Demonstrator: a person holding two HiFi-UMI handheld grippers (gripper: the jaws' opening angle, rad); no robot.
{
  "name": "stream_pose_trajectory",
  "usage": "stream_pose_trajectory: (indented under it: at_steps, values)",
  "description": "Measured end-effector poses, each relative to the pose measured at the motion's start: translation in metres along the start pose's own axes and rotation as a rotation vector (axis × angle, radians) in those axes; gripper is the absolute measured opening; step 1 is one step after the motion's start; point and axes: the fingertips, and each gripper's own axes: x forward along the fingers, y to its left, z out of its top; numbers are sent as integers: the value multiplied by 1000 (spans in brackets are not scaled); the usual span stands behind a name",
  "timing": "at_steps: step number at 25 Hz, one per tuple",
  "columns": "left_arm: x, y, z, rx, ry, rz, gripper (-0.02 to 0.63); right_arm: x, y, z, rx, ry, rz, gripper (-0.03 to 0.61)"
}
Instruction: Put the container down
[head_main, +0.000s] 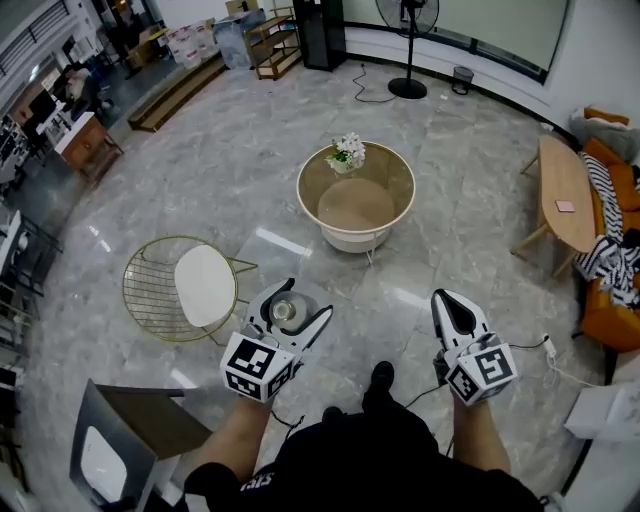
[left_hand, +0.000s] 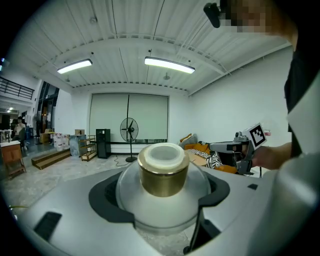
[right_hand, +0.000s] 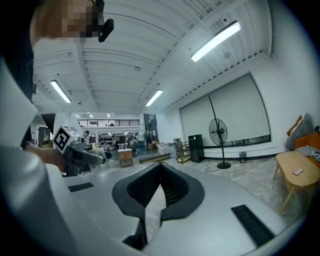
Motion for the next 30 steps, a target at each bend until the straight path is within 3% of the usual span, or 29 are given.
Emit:
stream_pose_trajectory:
  at_steps: [12,19,22,30]
  values:
    - [130,4,45,-3,23,31,347,47,-127,21,31,-1,31,14]
    - [169,0,62,7,23,26,347,53,-160,32,65,-10,35,15]
    - [183,2,66,8,19,20,347,57,-167,38,32,2,33,15]
    - [229,33,72,0,-3,-10,347,83,-199,41,12,8,-12,15]
